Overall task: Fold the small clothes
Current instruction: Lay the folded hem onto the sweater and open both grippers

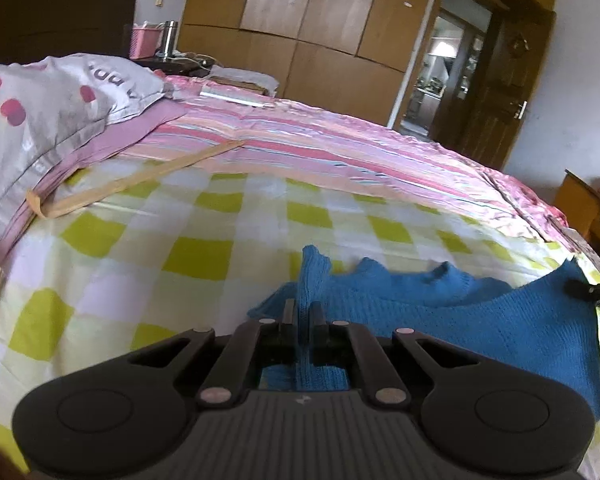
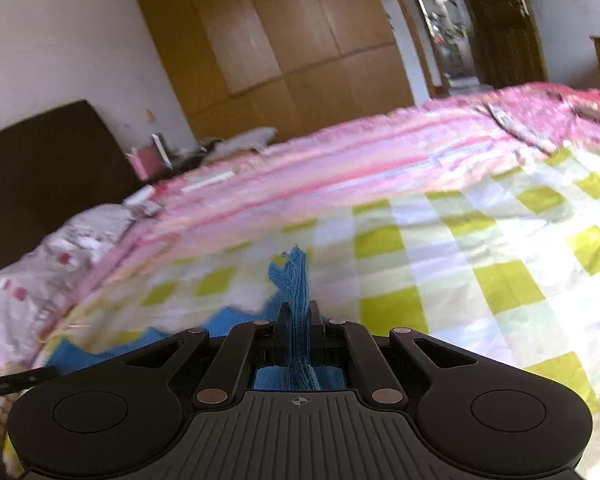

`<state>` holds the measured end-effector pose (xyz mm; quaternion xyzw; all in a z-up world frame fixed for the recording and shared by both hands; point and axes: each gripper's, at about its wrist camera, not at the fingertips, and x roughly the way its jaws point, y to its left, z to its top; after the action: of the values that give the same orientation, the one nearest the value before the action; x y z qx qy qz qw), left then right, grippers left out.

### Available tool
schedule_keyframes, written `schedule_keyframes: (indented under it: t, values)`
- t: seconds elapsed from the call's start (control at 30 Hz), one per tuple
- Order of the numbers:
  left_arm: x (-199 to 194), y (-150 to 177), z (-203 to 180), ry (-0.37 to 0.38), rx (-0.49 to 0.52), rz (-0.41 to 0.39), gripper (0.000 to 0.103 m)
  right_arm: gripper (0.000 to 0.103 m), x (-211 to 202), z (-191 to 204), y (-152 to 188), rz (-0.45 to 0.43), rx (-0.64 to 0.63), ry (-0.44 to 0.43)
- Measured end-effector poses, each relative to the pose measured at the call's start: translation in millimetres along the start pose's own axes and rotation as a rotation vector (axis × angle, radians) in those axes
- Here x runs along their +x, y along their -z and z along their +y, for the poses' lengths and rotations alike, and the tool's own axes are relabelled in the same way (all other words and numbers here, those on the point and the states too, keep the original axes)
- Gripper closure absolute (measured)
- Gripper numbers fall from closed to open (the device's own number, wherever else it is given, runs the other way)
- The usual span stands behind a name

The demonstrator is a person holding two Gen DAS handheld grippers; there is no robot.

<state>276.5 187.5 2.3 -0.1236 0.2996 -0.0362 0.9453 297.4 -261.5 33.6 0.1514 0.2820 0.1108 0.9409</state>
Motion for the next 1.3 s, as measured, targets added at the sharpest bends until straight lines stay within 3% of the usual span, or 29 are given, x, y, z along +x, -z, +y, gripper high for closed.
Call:
schedule_keyframes:
  t: [0.47,0.9,0.97,1.13,1.3]
  values:
    - [5.1,-2.4,7.3,-0.046,-0.024,-0.047,0.091,0.098,25.8,-1.0,-7.9,-0.038,0.048,0.02]
    - [22.1,17.9,8.6,-0.12,0.027,-0.019,0.088,0.097,67.9,0.2,16.4,0.045,-0.027,0.104]
    - [22.2,18.2,8.6,-0.128,0.024,-0.023,0.086,0.092,70.9,-0.3,18.1,0.055,-0.023,0.105]
    - [15.1,13.8,9.1,-0.148,0.001,-0.021,0.079,0.088,65.1,-1.1,10.7,0.057,-0.035,0.114]
    - [-9.1,8.7,-1.0,-0.191,0.046,-0.066,0.078,0.085,28.1,-7.4,-1.7,0.002,-0.015,0.121]
